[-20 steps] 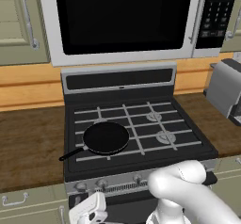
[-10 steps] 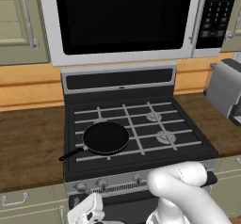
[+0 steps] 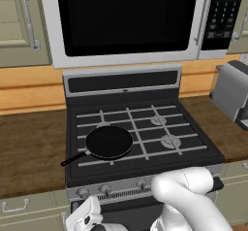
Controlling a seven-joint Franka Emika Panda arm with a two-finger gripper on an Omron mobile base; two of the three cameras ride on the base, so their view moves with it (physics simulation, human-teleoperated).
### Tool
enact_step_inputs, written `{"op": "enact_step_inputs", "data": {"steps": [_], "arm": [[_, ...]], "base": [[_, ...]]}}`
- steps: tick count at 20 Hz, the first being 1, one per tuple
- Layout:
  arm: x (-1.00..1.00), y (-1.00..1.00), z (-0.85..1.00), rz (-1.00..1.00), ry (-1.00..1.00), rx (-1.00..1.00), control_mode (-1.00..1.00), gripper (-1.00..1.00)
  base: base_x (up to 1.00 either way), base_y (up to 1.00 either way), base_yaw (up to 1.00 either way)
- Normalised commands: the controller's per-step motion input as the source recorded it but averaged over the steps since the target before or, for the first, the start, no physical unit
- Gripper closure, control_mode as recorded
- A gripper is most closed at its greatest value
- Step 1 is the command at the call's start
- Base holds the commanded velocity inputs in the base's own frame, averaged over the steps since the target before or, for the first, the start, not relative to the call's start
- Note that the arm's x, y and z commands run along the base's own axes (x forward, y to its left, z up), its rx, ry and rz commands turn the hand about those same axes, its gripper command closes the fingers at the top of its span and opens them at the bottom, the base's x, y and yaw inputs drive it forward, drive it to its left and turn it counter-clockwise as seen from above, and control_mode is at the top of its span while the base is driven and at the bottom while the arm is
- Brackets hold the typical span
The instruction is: Turn off the front left burner of the stove.
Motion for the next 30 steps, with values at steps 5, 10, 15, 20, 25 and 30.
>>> {"op": "enact_step_inputs", "data": {"steps": [5,10,15,20,25,30], "arm": [[0.03,-0.09,0.01,0.0,-0.01,0.01,-1.0,-1.0],[0.07,-0.09,0.03,0.0,0.01,0.01,-1.0,-1.0],[0.04,-0.06,0.0,0.0,0.0,0.0,-1.0,-1.0],[0.0,-0.26,0.13,0.0,0.0,0.06,-1.0,-1.0],[0.0,-0.02,0.02,0.0,0.0,0.01,-1.0,-1.0],[0.11,0.0,0.0,0.0,0.02,0.0,-1.0,-1.0]], "base": [[0.0,0.0,0.0],[0.0,0.0,0.0],[0.0,0.0,0.0],[0.0,0.0,0.0],[0.0,0.0,0.0],[0.0,0.0,0.0]]}}
